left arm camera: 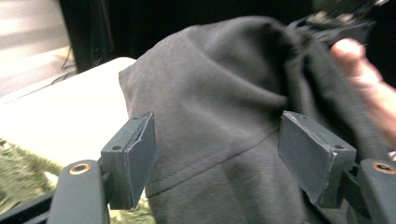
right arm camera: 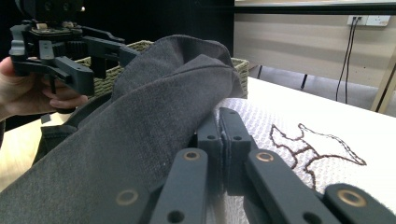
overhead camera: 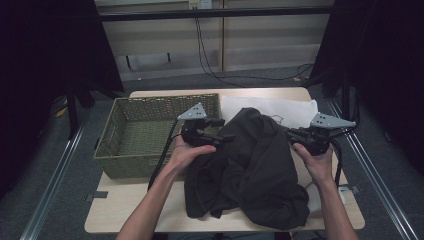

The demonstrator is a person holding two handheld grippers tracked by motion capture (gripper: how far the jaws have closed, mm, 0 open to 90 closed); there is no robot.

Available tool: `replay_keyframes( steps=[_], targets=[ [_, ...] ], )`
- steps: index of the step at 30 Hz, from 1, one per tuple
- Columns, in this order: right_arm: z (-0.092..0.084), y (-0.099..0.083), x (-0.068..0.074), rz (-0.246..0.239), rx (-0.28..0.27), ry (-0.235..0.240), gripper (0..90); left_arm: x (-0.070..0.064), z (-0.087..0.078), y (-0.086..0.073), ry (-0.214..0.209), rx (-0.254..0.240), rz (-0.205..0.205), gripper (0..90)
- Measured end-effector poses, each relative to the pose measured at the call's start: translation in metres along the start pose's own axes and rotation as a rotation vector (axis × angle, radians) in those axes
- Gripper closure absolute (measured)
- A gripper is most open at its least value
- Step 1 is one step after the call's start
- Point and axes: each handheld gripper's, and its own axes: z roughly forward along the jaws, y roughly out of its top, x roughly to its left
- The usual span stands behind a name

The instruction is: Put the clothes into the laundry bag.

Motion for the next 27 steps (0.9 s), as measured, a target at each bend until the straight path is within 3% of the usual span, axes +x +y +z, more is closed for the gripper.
replay_keyframes(
  steps=[3, 5, 6, 8, 9, 10, 11, 13, 15, 17, 19, 22, 24, 27],
  targets=[
    [0.0, 0.001, 0.001, -0.005, -0.002, 0.001, 89.0, -0.002, 0.01, 0.003, 0.024, 0.063, 0.005, 28.0],
    [0.0, 0.001, 0.001, -0.006, -0.003, 0.002, 89.0, -0.003, 0.013, 0.003, 0.032, 0.074, 0.011, 31.2],
    [0.0, 0.002, 0.001, -0.006, -0.004, 0.003, 89.0, -0.006, 0.02, 0.004, 0.047, 0.126, 0.031, 34.0],
    [0.0, 0.002, 0.001, -0.005, -0.003, 0.004, 89.0, -0.008, 0.022, 0.004, 0.046, 0.141, 0.05, 38.7],
    [0.001, 0.002, 0.001, -0.009, -0.003, 0.005, 89.0, -0.008, 0.023, 0.004, 0.044, 0.156, 0.069, 47.3],
    [0.0, 0.002, 0.002, -0.011, -0.004, 0.004, 89.0, -0.009, 0.024, 0.004, 0.046, 0.163, 0.071, 65.0],
    [0.0, 0.002, 0.002, -0.011, -0.004, 0.004, 89.0, -0.01, 0.023, 0.004, 0.029, 0.159, 0.071, 65.0],
    [0.001, 0.002, 0.002, -0.013, -0.001, 0.004, 89.0, -0.014, 0.021, 0.004, 0.01, 0.129, 0.088, 81.1],
    [0.001, 0.002, 0.002, -0.01, -0.003, 0.002, 89.1, -0.023, 0.014, 0.004, -0.058, 0.067, 0.093, 83.5],
    [0.001, 0.002, 0.001, -0.006, -0.002, 0.003, 89.0, -0.027, 0.012, 0.004, -0.069, 0.052, 0.098, 84.1],
    [0.001, 0.002, 0.001, -0.005, -0.001, -0.002, 89.0, -0.044, 0.013, 0.002, -0.114, 0.036, 0.132, 84.8],
    [0.003, 0.003, 0.002, -0.006, -0.001, -0.001, 89.0, -0.054, 0.018, -0.001, -0.11, 0.047, 0.152, 85.0],
    [0.004, 0.003, 0.003, -0.007, 0.002, -0.002, 89.0, -0.065, 0.036, -0.011, -0.121, 0.096, 0.182, 85.0],
    [0.006, 0.003, 0.006, -0.01, 0.011, -0.001, 89.0, -0.068, 0.049, -0.02, -0.15, 0.111, 0.163, 85.0]
  ],
)
